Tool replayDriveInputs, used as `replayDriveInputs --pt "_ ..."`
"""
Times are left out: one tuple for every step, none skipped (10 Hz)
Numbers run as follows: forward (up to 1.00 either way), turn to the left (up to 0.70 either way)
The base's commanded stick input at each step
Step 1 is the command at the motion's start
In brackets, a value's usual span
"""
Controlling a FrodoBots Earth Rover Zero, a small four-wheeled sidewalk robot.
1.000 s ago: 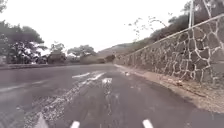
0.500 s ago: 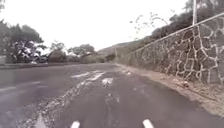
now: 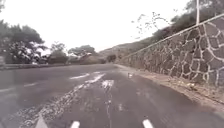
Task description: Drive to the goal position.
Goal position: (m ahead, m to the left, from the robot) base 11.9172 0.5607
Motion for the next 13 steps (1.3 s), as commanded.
replayDriveInputs --pt "0.50 0.00" --pt "0.50 0.00" --pt "0.50 0.00" --pt "0.50 0.00" --pt "0.50 0.00" --pt "0.50 0.00" --pt "0.50 -0.02" --pt "0.50 -0.05" --pt "0.50 -0.31" --pt "0.50 -0.50" --pt "0.50 -0.50" --pt "0.50 -0.18" --pt "0.50 0.00"
